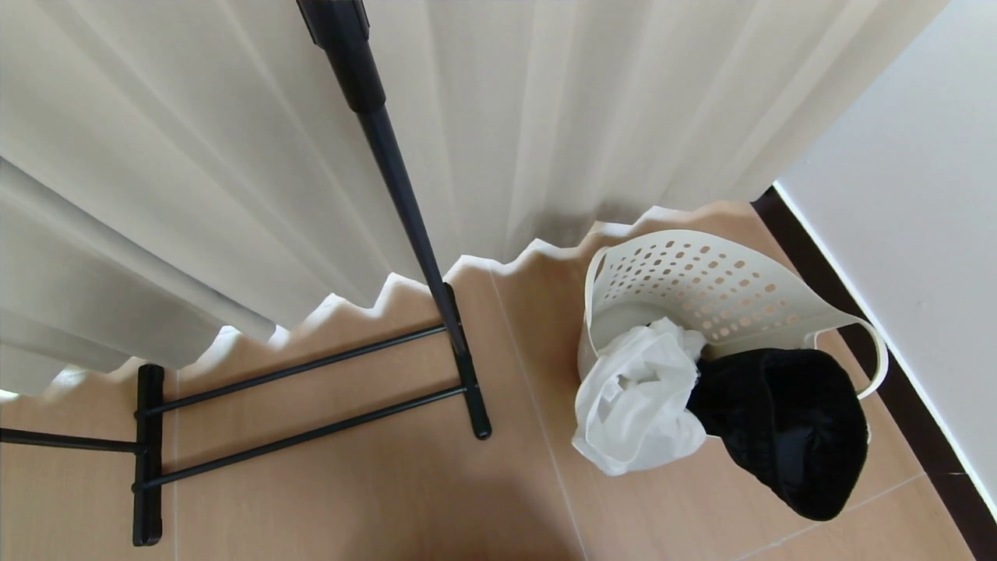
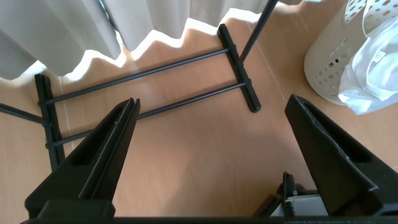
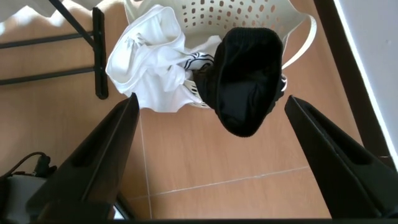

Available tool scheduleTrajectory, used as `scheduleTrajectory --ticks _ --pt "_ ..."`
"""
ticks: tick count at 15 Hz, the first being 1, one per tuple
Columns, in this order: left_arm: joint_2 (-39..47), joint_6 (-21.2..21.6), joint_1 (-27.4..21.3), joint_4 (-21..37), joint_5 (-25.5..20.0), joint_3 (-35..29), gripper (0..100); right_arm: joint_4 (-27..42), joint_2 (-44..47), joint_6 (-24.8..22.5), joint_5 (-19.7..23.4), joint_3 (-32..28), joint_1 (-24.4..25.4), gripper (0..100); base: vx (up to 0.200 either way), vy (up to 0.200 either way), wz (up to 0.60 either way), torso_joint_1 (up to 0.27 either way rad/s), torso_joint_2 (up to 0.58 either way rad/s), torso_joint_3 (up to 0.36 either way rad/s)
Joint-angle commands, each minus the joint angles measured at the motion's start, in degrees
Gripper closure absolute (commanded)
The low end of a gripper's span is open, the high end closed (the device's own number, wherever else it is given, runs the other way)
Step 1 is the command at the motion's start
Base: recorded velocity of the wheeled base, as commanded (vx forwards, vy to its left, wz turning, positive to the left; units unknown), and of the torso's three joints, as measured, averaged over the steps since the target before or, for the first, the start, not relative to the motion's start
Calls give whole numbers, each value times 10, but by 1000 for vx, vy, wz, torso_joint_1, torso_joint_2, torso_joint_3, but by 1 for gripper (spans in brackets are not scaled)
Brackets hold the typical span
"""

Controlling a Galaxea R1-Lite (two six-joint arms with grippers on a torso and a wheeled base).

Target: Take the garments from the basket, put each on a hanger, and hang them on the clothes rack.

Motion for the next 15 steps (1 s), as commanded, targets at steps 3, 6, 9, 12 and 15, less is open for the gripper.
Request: scheduleTrajectory --ticks 3,6,9,12,15 --pt "1 -1 1 -1 2 1 0 4 1 -26 17 -1 3 0 0 0 0 2 3 -55" --pt "1 -2 1 -1 2 1 0 -2 133 -34 82 -17 57 0 0 0 0 0 0 0" --pt "1 -2 1 -1 2 1 0 -4 310 -34 81 -84 146 0 0 0 0 0 0 0" --pt "1 -2 1 -1 2 1 0 -4 439 -68 81 -142 169 0 0 0 0 0 0 0" --pt "1 -2 1 -1 2 1 0 -4 604 -137 77 -238 167 0 0 0 0 0 0 0"
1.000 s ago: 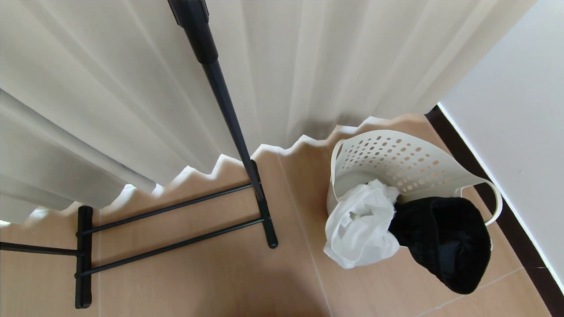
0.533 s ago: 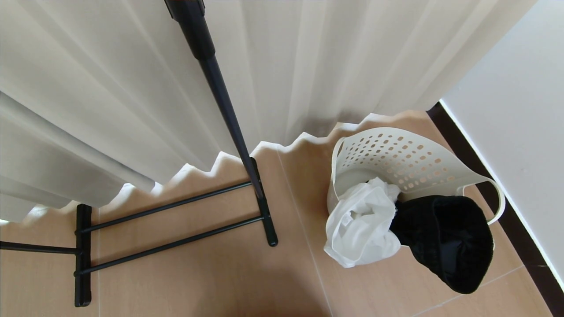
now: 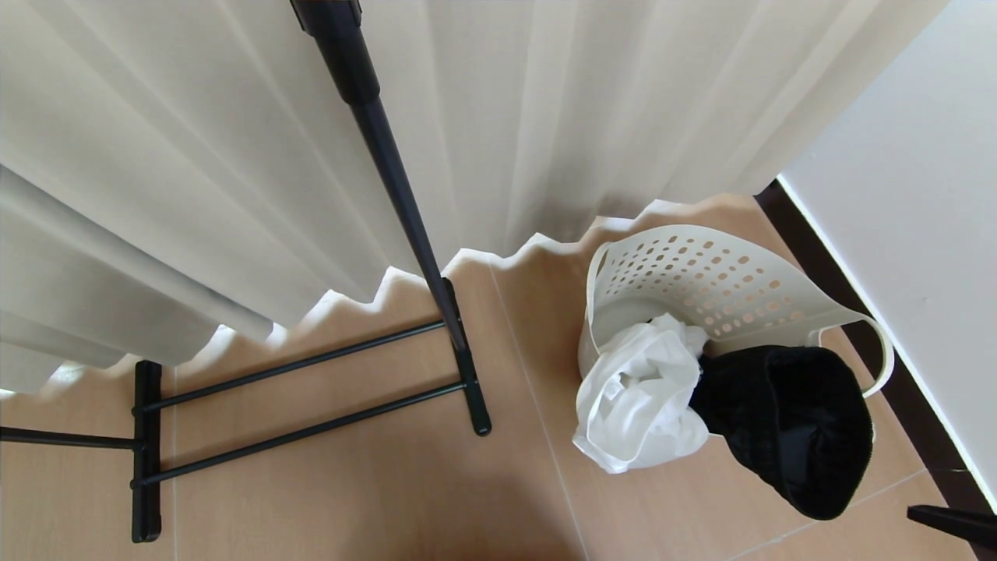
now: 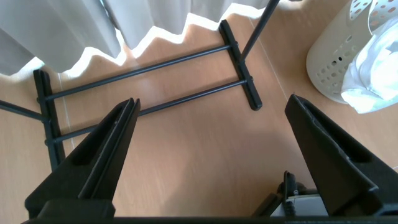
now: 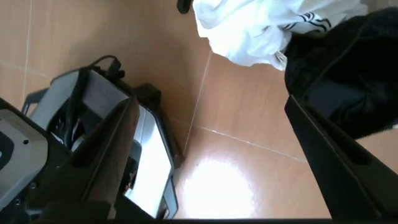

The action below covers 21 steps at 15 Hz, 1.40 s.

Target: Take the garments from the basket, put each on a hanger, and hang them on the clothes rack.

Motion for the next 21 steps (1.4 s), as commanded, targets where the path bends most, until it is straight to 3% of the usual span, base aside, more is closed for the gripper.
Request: scheduleTrajectory --ticks 1,2,6,8,11,14,21 --pt "1 0 0 0 0 0 0 1 183 -47 -3 -94 10 0 0 0 0 0 0 0" --pt "1 0 0 0 0 0 0 1 256 -88 -17 -141 4 0 0 0 0 0 0 0" --pt "1 0 0 0 0 0 0 -1 435 -160 -134 -271 3 0 0 0 0 0 0 0" --pt "1 0 0 1 0 0 0 -1 507 -165 -151 -329 6 0 0 0 0 0 0 0" --pt "1 0 0 0 0 0 0 -25 602 -155 -228 -398 6 0 0 0 0 0 0 0" --pt "1 0 0 0 0 0 0 -112 655 -156 -229 -406 3 0 0 0 0 0 0 0" --pt "1 0 0 0 0 0 0 -141 695 -129 -226 -470 0 0 0 0 0 0 0 0"
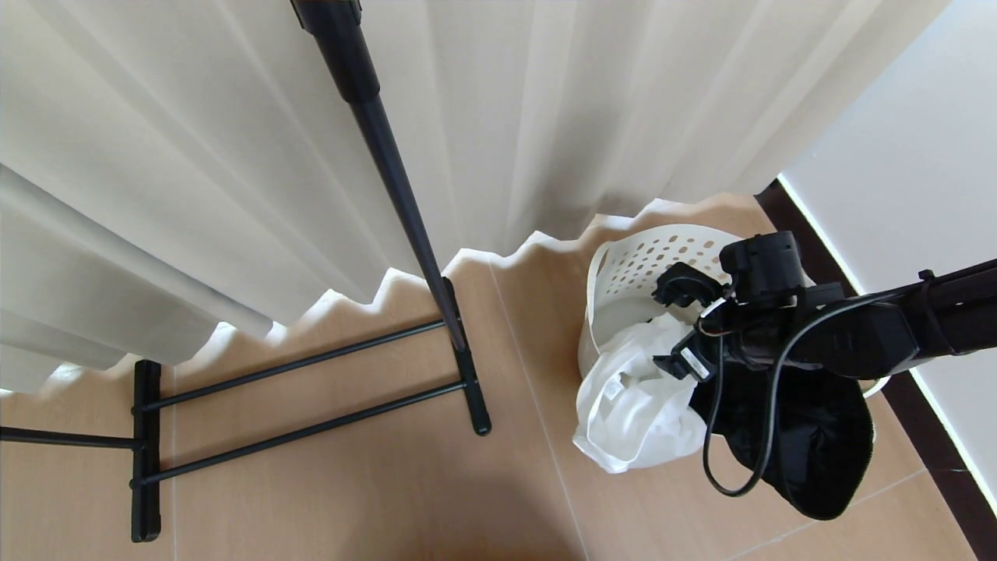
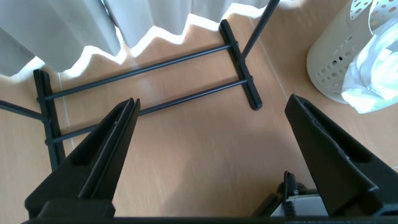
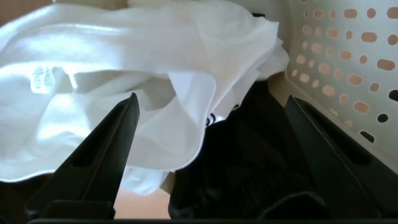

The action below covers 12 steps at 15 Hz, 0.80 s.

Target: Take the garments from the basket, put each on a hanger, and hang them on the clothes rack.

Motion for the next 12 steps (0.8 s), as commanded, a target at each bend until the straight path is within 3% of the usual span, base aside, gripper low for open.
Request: scheduleTrajectory --ticks 1,7,10,11,12 --pt "1 0 0 0 0 0 0 -7 22 5 -3 -21 0 0 0 0 0 0 0 0" --pt "1 0 0 0 0 0 0 -81 76 7 -29 -45 0 0 0 0 0 0 0 0" --pt "1 0 0 0 0 0 0 -117 79 30 -29 -45 0 0 0 0 0 0 0 0" --pt "1 0 0 0 0 0 0 -126 79 31 -29 -43 0 100 0 0 0 0 0 0" --pt "1 0 0 0 0 0 0 -132 80 37 -28 -44 0 100 0 0 0 0 0 0"
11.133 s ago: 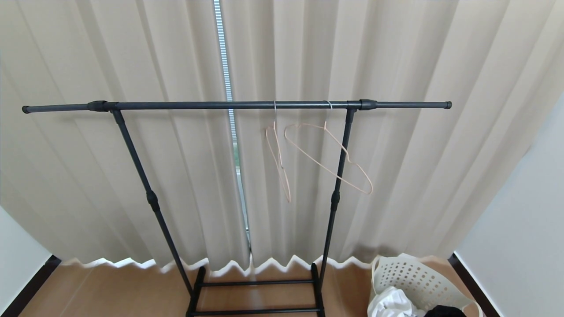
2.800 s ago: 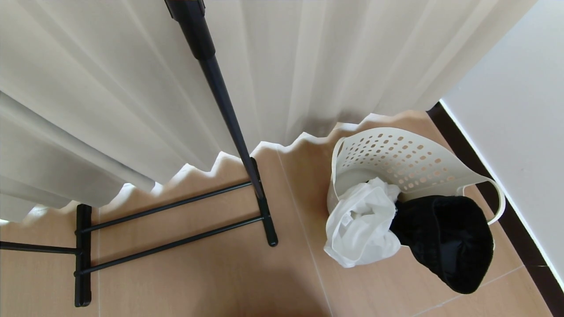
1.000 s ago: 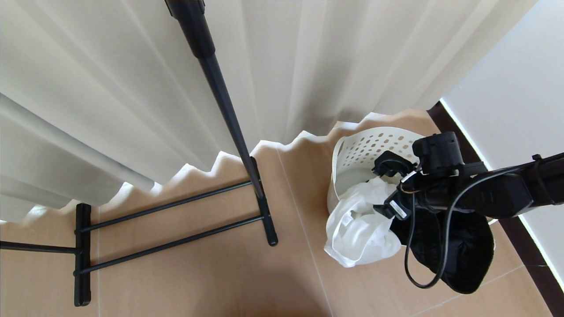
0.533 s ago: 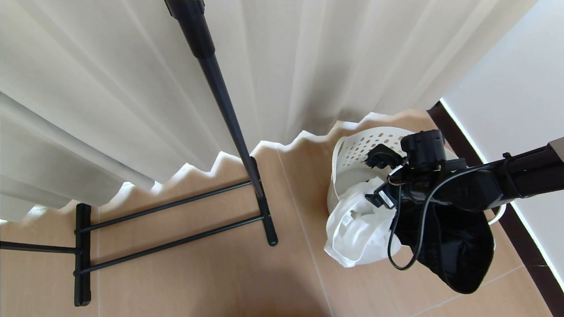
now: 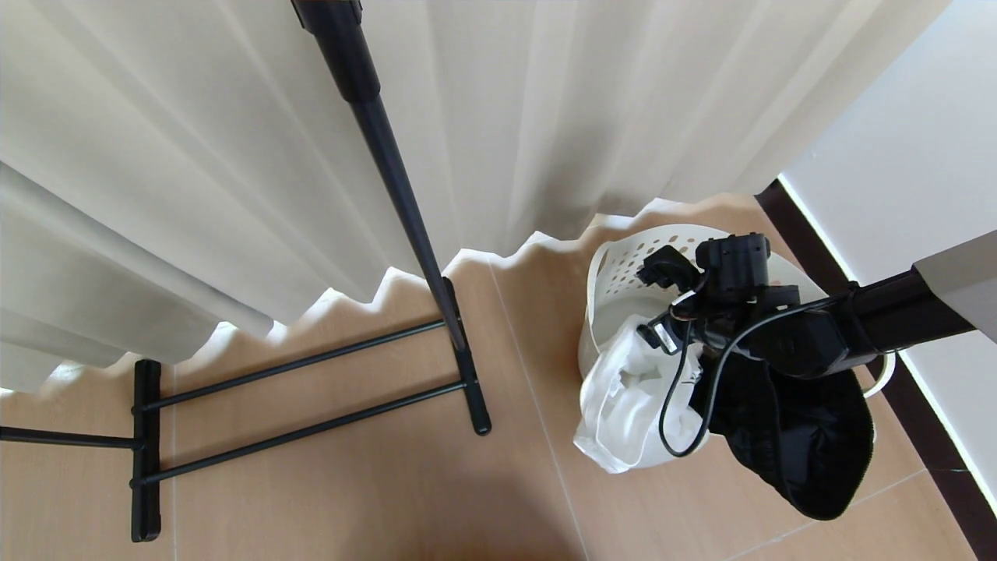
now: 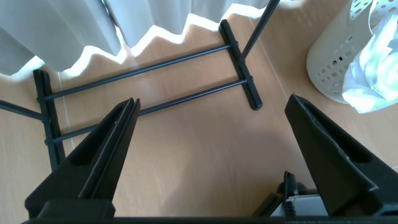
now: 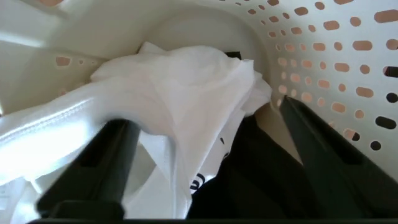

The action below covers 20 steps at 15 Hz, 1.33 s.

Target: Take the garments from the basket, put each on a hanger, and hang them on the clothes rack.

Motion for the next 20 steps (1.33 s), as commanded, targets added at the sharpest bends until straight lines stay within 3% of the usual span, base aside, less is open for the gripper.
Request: scheduleTrajectory --ticks 1,5,9,14,15,17,20 --pt "1 0 0 0 0 0 0 -4 1 12 0 4 1 100 0 0 0 0 0 0" --pt "1 0 0 0 0 0 0 -32 -14 41 1 38 3 100 0 0 0 0 0 0" --pt "1 0 0 0 0 0 0 -93 -143 88 1 155 19 100 0 0 0 0 0 0" --pt "1 0 0 0 0 0 0 -79 -436 100 -1 292 125 100 0 0 0 0 0 0" --pt "1 0 0 1 0 0 0 -75 -461 99 -1 302 139 100 0 0 0 0 0 0" --pt "1 0 0 0 1 0 0 -41 -590 99 -1 346 226 100 0 0 0 0 0 0" --pt "1 0 0 1 0 0 0 -32 -640 85 7 366 236 100 0 0 0 0 0 0"
